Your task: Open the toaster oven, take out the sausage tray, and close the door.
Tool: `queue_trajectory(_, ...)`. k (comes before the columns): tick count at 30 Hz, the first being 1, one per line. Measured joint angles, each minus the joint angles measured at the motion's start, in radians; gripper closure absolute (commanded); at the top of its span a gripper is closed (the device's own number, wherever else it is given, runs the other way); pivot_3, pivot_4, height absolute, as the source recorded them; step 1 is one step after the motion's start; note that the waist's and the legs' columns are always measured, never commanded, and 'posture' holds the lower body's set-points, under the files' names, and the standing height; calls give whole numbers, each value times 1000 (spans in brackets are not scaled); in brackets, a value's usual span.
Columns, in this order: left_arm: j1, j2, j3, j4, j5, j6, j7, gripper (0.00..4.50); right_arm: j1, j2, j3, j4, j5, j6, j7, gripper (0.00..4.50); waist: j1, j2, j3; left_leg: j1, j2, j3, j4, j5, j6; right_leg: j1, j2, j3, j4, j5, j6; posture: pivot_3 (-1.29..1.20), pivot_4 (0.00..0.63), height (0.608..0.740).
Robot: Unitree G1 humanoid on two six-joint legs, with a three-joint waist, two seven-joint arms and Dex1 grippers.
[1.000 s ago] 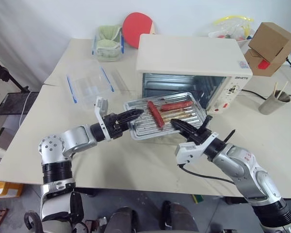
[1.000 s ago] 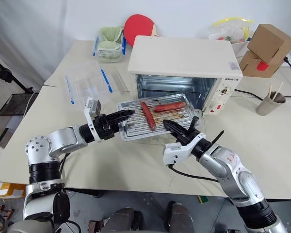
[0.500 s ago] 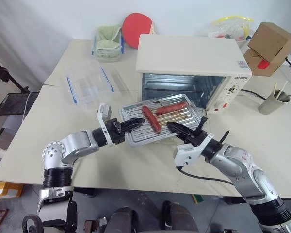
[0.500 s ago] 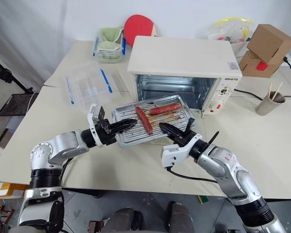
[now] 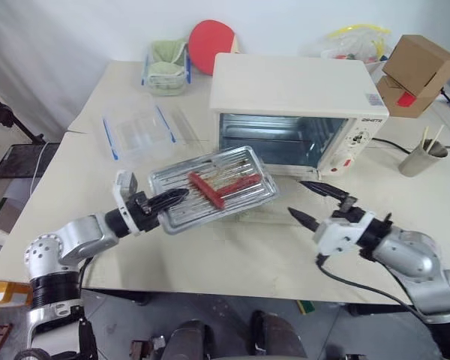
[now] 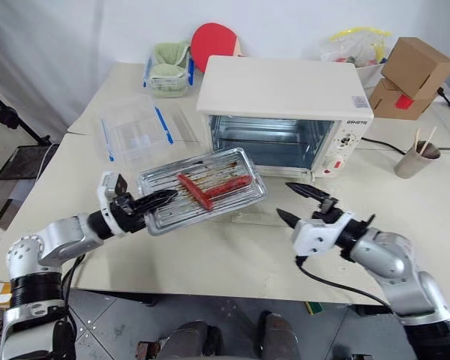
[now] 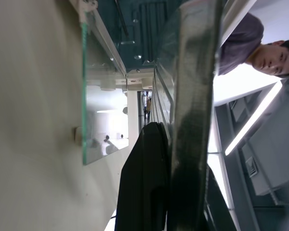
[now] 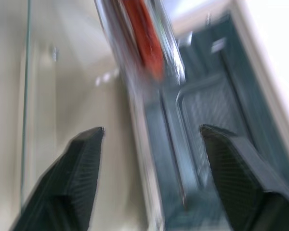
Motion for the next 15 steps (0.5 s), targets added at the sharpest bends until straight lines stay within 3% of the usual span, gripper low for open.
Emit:
queue_trajectory(4,82,38,68,6,0,14,-63,4500,9,-47,-44,159,131,-59,82,3437,-11,0,0,1,1,0,0,0,0,0,0,0,0,-1,-1,0,150,740)
queue_trajectory(7,151,74,95,2,1,26,-132,4500,31,-53,-38,203,304,8,233,4440,-18,0,0,1,2,0,0,0,-1,0,0,0,0,-1,-2,0,150,740)
queue_trajectory(11,257,66,161,-30,0,9,-155,4500,9,-57,-21,276,397,69,368,4440,-23,0,0,2,3,0,0,-1,-2,0,-3,2,0,-1,-2,0,150,740)
queue_trajectory(15,362,-28,261,-100,0,-72,-120,4500,-65,-49,-9,444,415,67,465,4440,-19,0,0,2,4,0,1,-2,-3,0,-8,1,0,-2,-3,0,150,740)
